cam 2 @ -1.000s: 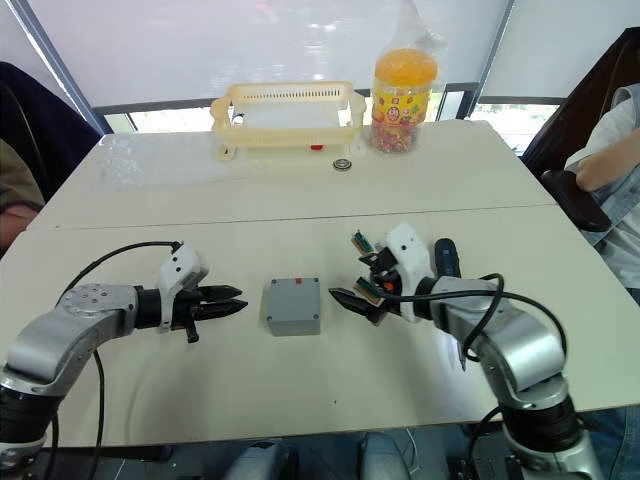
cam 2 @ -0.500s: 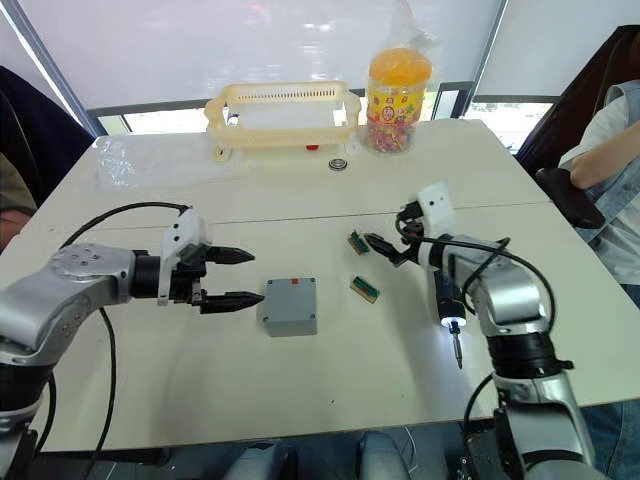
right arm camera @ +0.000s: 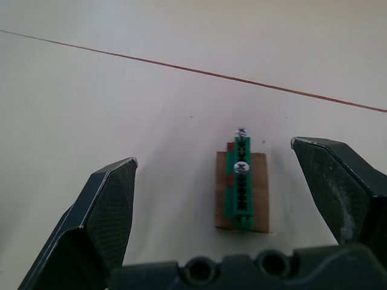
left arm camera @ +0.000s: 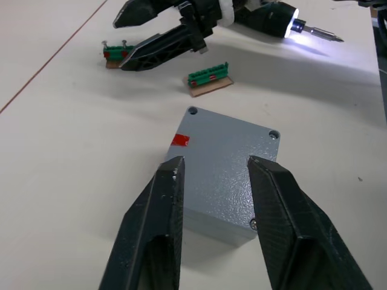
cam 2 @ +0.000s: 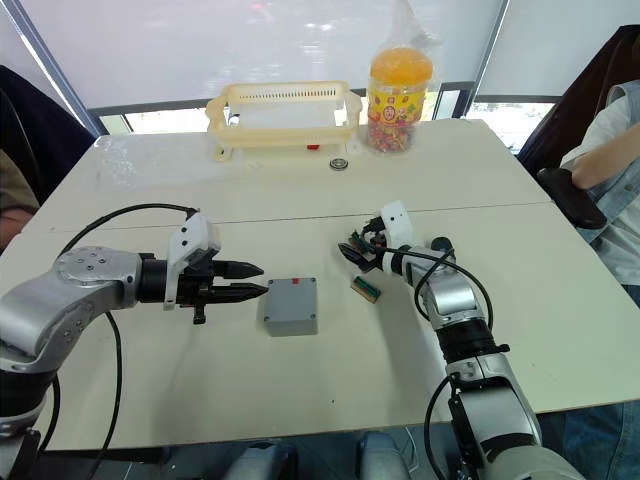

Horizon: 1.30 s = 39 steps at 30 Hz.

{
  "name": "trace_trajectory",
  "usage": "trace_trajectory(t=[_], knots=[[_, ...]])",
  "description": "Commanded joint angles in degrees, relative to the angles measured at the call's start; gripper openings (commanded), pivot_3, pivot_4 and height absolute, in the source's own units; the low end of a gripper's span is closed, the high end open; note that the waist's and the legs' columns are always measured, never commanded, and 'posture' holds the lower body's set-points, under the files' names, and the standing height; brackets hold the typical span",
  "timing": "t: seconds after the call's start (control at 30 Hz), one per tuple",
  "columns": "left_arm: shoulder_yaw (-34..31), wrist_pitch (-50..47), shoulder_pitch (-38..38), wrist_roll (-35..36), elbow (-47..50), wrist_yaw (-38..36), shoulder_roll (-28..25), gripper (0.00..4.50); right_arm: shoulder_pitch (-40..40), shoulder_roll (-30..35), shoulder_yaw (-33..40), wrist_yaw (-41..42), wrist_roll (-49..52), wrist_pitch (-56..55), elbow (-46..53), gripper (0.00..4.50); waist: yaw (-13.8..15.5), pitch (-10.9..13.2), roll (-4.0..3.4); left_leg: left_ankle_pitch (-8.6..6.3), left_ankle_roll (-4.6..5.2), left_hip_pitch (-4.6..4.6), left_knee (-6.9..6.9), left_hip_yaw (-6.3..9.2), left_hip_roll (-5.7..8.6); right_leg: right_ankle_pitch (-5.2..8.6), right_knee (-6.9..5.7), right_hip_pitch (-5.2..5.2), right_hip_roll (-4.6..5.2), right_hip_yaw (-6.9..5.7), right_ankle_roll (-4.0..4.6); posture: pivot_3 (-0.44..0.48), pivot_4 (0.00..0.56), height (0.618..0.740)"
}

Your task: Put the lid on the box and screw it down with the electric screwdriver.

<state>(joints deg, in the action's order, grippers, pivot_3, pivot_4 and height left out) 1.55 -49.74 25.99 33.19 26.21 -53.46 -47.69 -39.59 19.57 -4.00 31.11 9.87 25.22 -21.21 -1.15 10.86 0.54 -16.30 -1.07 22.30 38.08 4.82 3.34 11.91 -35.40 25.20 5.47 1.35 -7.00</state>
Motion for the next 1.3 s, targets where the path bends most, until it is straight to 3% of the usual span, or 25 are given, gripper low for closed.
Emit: trace_trajectory(t=[0.03, 0.13, 0.23, 0.83, 0.93, 1.0, 1.03, 1.3], knots=[[-0.7, 0.1, -0.8, 0.6, 2.3, 0.8, -0.2, 1.68, -1.8, -1.0, 1.3, -0.5, -0.2, -2.4, -1.0, 4.50, 0.0, 0.0, 0.00, 0.01, -0.01, 0.00, -0.01, 0.00, 0.00, 0.00, -0.01, 0.01, 0.00, 0.00, 0.00, 0.000, 0.150, 0.740], [-0.8, 0.3, -1.2, 0.7, 2.3, 1.1, -0.2, 1.61, -2.1, -1.3, 1.6, -0.9, -0.3, -2.9, -2.0, 3.60, 0.0, 0.0, 0.00, 0.04, -0.06, 0.00, -0.01, 0.00, 0.00, 0.00, -0.02, 0.01, 0.00, 0.01, 0.00, 0.000, 0.150, 0.740], [-0.7, 0.7, -2.0, 0.4, 2.2, 1.1, -0.3, 1.61, -2.4, -1.5, 2.0, -1.1, -0.2, -3.3, -2.0, 2.08, 0.0, 0.0, 0.00, 0.04, -0.08, 0.00, -0.01, 0.00, 0.00, 0.00, -0.03, 0.01, 0.00, 0.01, 0.00, 0.000, 0.150, 0.740], [1.1, 2.0, -2.8, -0.7, 2.0, 1.4, 0.0, 1.61, -0.8, -1.3, 2.1, -2.1, -0.7, -2.5, 0.0, 2.08, 0.0, 0.0, 0.00, 0.05, -0.09, 0.00, -0.02, 0.01, 0.01, 0.00, -0.04, 0.01, -0.01, 0.01, 0.01, 0.000, 0.150, 0.740], [1.5, 2.2, -2.6, -0.8, 1.9, 1.6, 0.1, 1.61, -0.7, -1.3, 2.0, -2.1, -0.7, -2.1, 0.2, 1.22, 0.0, 0.0, 0.00, 0.05, -0.09, 0.00, -0.02, 0.01, 0.01, 0.00, -0.04, 0.01, -0.01, 0.01, 0.01, 0.000, 0.150, 0.740], [1.5, 2.3, -2.6, -0.8, 1.8, 1.6, 0.1, 1.61, -0.7, -1.3, 2.0, -2.2, -0.8, -2.0, 0.2, 0.25, 0.0, 0.0, 0.00, 0.05, -0.09, 0.00, -0.02, 0.01, 0.01, 0.00, -0.04, 0.01, -0.01, 0.01, 0.01, 0.000, 0.150, 0.740], [1.6, 2.4, -2.6, -0.8, 1.7, 1.7, 0.1, 1.61, -0.6, -1.3, 2.0, -2.2, -0.8, -2.0, 0.2, 0.05, 0.0, 0.0, 0.00, 0.05, -0.09, 0.00, -0.02, 0.01, 0.01, 0.00, -0.04, 0.01, -0.01, 0.01, 0.01, 0.000, 0.150, 0.740], [1.7, 2.6, -2.5, -0.9, 1.5, 1.9, 0.2, 1.61, -0.5, -1.2, 1.9, -2.4, -1.0, -1.7, 0.6, 0.05, 0.0, 0.0, 0.00, 0.05, -0.09, 0.00, -0.02, 0.01, 0.01, 0.00, -0.04, 0.01, -0.02, 0.01, 0.01, 0.000, 0.150, 0.740]])
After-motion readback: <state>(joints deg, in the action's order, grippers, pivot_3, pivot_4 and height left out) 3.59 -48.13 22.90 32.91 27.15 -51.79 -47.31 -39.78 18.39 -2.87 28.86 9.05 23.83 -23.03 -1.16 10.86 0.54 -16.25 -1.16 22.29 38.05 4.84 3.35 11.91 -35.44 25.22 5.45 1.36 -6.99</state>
